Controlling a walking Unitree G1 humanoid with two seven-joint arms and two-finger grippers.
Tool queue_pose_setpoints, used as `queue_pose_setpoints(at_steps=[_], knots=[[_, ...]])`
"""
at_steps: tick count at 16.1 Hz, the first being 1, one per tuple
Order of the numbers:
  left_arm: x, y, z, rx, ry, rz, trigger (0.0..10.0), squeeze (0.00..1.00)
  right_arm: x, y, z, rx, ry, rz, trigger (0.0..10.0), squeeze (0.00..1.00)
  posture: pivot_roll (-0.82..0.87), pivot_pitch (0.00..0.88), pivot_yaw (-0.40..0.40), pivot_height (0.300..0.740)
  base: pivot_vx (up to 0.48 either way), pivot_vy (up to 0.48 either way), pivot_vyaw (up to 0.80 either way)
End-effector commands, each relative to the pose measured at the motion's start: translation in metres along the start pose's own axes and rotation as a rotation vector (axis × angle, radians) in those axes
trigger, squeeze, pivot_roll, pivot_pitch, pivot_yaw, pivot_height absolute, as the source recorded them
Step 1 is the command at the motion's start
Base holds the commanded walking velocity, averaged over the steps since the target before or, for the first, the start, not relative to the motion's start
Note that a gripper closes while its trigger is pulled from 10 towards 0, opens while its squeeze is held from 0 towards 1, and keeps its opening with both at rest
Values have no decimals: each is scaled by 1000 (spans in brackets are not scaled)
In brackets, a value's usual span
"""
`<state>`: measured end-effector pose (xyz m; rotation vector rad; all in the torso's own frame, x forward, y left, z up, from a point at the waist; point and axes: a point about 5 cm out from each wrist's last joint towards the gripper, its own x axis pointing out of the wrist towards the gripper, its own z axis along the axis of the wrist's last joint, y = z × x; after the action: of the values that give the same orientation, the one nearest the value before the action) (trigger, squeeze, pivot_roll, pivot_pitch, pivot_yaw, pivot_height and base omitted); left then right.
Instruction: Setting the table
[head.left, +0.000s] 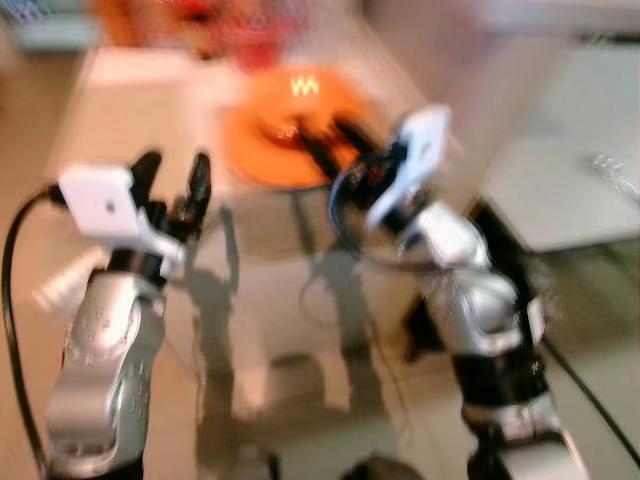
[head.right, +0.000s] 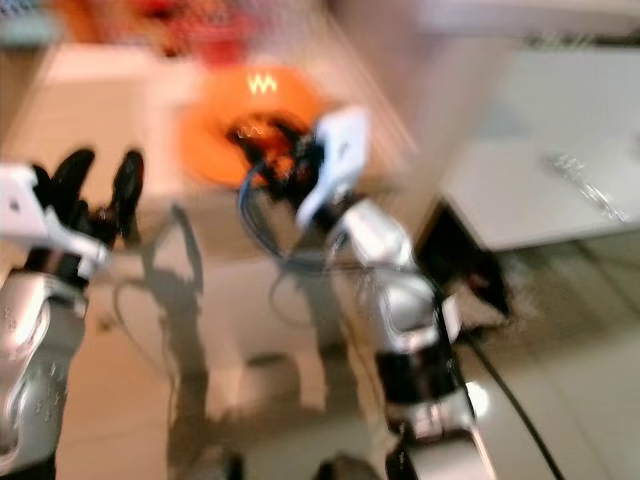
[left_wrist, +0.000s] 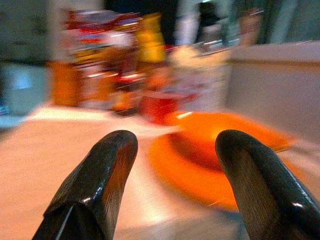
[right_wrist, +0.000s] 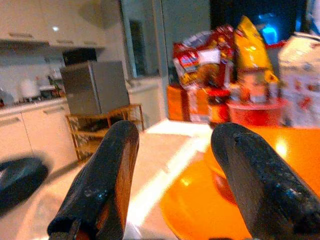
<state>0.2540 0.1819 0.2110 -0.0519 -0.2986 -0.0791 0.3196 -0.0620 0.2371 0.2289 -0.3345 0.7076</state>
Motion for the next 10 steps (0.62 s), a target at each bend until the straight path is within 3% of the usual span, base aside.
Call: queue_pose_setpoints(at_steps=[1, 2, 4, 10], knots=[[1, -5, 1, -4, -13, -25, 10000, 0, -4, -12, 1, 13, -11, -64, 10000, 0, -32, 101, -22, 740, 469, 0, 781], [1, -8, 1, -11, -13, -44, 10000, 0, -3, -16, 4, 20, -19, -94, 10000, 0, -37, 101, -18, 740, 480, 0, 0], [2, -16, 2, -19, -18, -94, 10000, 0, -2, -26, 12, 16, -58, -157, 10000, 0, -33, 103, -19, 740, 480, 0, 759], [5, -36, 6, -27, -47, -220, 10000, 0, 6, -27, 30, -22, -85, -174, 10000, 0, -43, 109, -13, 740, 480, 0, 0]])
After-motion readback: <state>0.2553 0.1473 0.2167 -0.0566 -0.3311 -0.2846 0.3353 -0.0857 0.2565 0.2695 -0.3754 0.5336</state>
